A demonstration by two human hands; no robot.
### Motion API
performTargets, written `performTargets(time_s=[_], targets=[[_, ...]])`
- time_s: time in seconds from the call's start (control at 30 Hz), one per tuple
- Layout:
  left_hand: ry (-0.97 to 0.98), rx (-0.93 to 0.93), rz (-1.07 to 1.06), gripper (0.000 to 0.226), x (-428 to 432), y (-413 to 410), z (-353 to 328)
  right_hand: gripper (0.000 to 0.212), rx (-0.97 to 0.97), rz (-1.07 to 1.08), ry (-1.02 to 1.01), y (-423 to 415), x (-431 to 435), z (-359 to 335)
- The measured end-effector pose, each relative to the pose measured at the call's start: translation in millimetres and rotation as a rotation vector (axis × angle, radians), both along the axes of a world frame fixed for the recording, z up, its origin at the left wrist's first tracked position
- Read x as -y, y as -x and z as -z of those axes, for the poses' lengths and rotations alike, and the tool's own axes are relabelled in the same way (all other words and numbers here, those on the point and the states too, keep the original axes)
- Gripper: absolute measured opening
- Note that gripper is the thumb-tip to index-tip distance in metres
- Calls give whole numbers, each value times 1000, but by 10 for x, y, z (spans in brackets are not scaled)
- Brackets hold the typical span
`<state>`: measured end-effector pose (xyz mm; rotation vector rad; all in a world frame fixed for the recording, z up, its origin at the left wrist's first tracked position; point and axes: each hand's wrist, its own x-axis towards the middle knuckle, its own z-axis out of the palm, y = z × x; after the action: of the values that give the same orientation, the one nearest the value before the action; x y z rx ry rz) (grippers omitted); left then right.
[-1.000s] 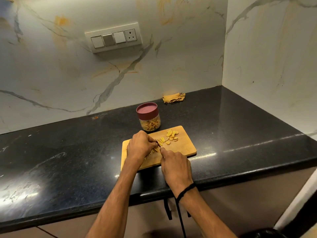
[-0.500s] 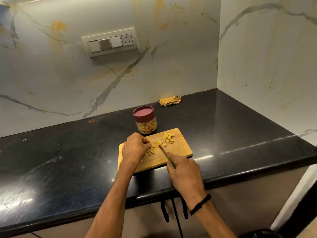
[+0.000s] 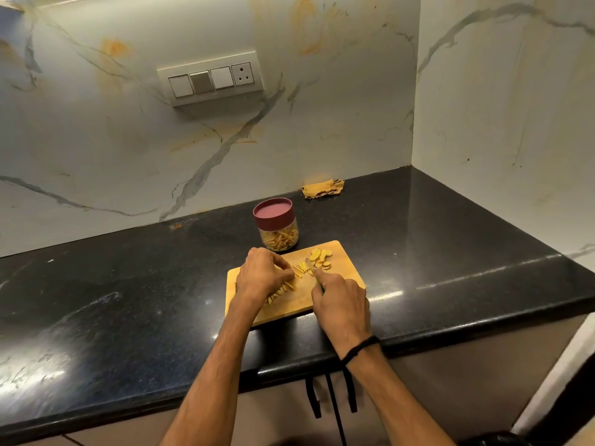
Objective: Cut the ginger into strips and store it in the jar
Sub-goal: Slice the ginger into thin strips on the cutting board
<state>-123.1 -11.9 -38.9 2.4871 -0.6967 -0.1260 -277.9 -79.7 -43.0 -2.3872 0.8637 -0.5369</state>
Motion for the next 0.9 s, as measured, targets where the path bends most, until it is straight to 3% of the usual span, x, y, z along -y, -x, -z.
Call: performTargets(time_s=[0.33, 0.9], targets=[[-44, 37, -57, 9, 9, -34, -3, 42, 58, -34, 18, 25, -47, 94], [100, 113, -130, 14, -280, -132, -47, 42, 14, -116, 61, 46, -271, 122]])
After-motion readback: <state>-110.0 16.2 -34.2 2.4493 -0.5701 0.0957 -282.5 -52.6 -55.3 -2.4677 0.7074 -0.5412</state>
